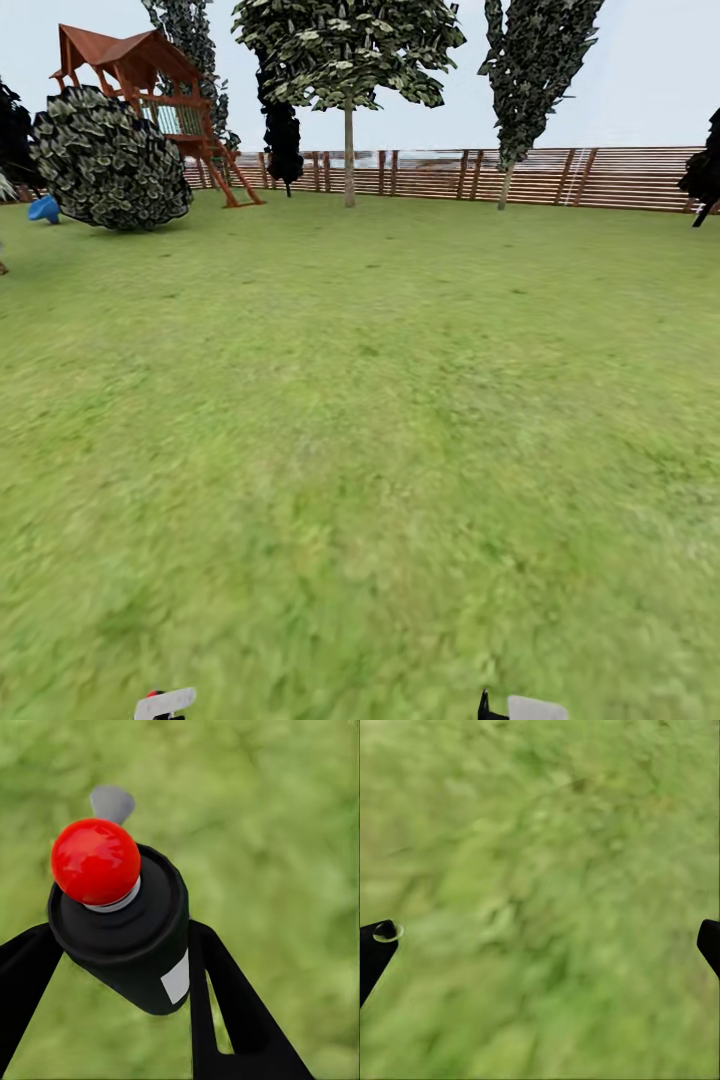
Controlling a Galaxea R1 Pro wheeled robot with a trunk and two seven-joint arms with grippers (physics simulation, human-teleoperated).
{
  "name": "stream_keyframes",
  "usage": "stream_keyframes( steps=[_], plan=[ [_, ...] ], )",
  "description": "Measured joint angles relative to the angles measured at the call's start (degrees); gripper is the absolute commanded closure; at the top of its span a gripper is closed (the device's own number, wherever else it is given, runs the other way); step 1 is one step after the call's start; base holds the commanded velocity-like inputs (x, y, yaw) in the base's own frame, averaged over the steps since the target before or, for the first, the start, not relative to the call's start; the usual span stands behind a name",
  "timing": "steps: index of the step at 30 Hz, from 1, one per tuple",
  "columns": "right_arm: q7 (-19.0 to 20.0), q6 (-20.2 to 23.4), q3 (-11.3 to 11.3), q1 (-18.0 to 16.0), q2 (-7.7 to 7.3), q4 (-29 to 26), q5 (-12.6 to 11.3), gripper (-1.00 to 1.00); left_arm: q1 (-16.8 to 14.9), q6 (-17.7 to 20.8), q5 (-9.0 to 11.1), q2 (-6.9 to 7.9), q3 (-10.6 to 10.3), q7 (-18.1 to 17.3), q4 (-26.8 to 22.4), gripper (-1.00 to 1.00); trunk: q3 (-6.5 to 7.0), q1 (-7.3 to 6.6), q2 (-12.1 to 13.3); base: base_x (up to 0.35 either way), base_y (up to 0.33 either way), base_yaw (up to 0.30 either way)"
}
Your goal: In the garden, pick up the pesticide atomizer on the floor and spray pesticide onto both trees until each tree trunk is fully covered.
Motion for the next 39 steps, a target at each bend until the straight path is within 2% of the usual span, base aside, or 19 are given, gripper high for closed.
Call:
stream_keyframes(
  steps=[39],
  plan=[
    [0.0,0.0,0.0,0.0,0.00,0.0,0.0,-1.00,0.0,0.0,0.0,0.18,0.0,0.0,0.1,1.00,0.00,0.00,0.0,0.335,0.000,0.000]
  ],
)
